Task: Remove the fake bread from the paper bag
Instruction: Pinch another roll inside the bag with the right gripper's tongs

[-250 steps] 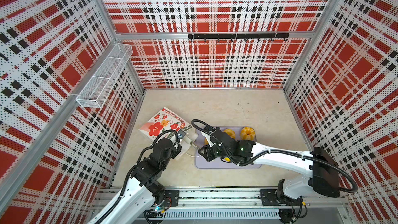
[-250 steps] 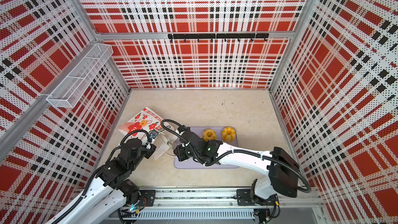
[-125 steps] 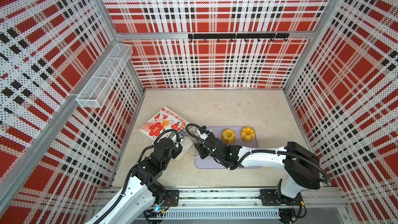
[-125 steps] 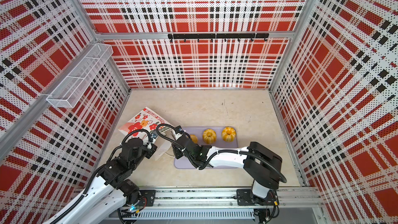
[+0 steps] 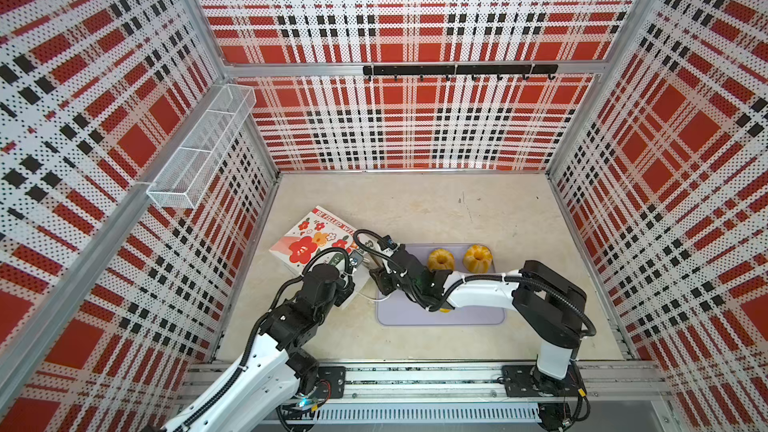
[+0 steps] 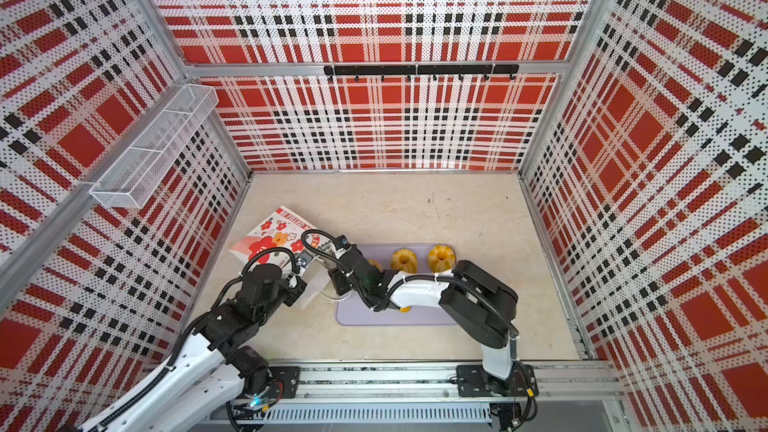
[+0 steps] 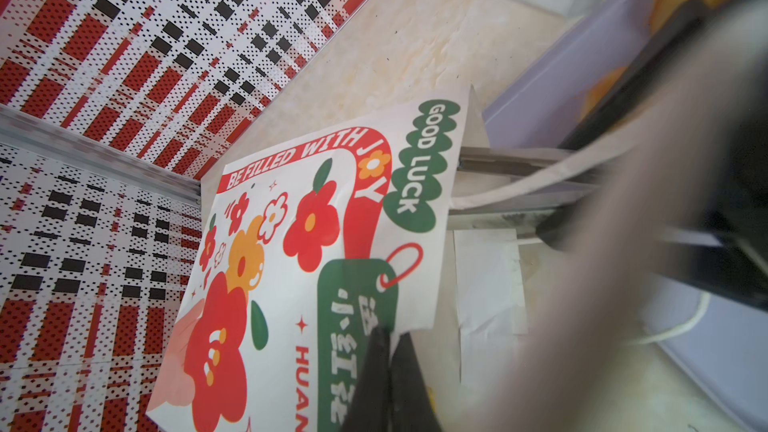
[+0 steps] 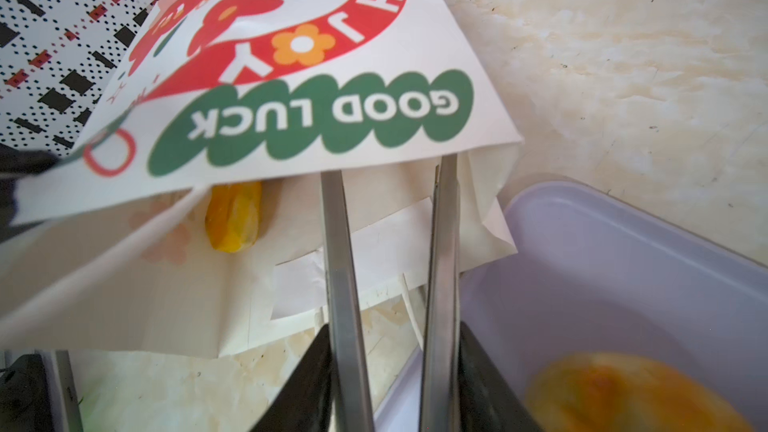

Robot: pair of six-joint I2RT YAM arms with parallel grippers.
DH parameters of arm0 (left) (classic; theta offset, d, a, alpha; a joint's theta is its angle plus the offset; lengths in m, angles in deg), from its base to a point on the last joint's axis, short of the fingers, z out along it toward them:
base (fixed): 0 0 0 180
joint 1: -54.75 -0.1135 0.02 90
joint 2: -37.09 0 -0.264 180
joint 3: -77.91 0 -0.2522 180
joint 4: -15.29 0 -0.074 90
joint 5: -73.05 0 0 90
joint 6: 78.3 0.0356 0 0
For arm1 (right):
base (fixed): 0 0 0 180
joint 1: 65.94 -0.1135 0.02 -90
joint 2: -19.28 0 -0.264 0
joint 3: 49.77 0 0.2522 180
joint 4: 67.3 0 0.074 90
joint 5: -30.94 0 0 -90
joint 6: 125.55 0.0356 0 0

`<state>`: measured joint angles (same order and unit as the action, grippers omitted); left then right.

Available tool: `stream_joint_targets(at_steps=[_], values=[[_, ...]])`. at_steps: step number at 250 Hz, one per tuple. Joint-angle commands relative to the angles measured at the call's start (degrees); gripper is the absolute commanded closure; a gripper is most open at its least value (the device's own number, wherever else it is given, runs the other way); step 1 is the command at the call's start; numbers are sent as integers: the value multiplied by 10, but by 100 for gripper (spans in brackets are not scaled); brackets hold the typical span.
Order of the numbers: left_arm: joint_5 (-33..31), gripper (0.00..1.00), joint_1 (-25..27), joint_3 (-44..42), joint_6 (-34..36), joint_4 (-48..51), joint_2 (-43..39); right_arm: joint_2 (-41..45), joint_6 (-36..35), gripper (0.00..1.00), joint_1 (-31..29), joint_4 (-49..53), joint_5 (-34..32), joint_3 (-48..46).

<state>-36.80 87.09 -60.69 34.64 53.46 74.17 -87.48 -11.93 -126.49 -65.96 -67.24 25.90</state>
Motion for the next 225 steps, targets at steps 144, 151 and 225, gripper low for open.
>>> stream_joint_targets(at_steps=[144,151,225], values=[[15,100,2,34,-1,-22,58,-56,-9,84,15,54,65,113],[14,100,1,36,-5,-23,61,-42,-2,88,15,56,68,99],[-15,100,-8,50,-50,-53,96,107,120,100,-8,47,149,-59]])
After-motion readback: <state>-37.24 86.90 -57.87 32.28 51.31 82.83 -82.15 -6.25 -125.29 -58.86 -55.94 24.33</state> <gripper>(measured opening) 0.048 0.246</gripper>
